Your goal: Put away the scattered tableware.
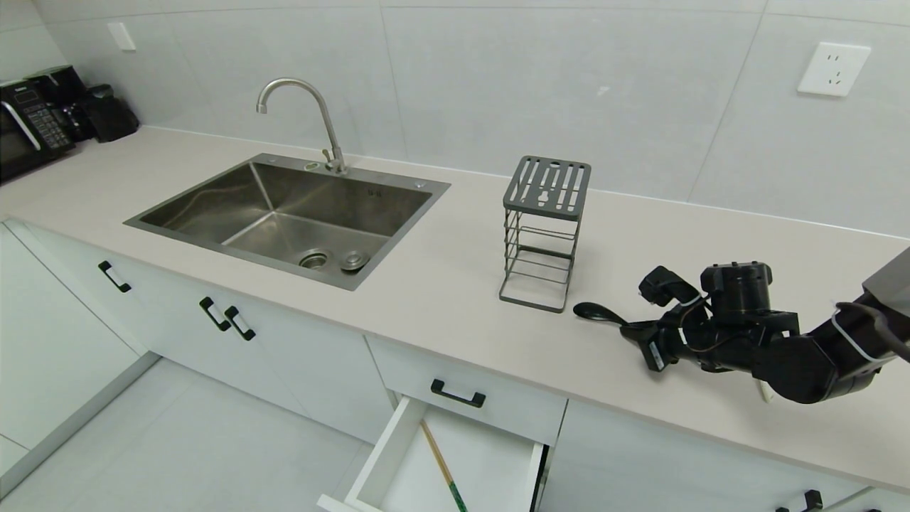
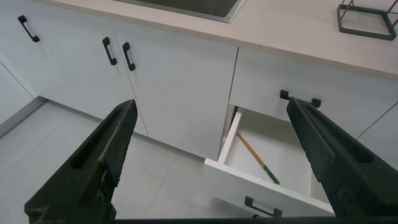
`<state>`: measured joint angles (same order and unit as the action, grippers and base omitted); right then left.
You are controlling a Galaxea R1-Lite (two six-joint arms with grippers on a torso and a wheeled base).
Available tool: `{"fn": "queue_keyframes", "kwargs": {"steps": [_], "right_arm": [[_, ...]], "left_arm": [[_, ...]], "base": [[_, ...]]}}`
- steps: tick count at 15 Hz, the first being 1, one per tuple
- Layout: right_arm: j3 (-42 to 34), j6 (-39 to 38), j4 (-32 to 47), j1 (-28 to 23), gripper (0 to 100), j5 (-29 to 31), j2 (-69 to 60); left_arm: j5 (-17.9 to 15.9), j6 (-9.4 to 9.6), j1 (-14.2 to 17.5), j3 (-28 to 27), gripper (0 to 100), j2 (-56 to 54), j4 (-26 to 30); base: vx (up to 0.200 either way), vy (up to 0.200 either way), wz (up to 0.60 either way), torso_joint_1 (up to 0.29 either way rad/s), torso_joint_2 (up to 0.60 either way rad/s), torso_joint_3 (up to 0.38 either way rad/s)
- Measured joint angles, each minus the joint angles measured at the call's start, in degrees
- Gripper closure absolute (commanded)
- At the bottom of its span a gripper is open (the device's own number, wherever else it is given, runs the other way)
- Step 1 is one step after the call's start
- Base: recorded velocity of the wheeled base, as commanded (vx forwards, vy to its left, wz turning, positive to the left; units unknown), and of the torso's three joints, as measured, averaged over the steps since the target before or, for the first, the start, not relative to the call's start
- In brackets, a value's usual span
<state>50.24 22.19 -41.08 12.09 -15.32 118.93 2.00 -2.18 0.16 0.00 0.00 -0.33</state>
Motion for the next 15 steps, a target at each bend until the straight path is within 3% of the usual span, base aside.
{"fn": "queue_keyframes", "kwargs": {"steps": [15], "right_arm": [[-2.5, -9.6, 3.3, 20.2, 100, 7.4, -9.1]], "left_arm": [[0.0, 0.00, 0.0, 0.0, 0, 0.0, 0.0]], "base": [[0.000, 0.000, 0.00, 0.000, 0.00, 0.000]]}}
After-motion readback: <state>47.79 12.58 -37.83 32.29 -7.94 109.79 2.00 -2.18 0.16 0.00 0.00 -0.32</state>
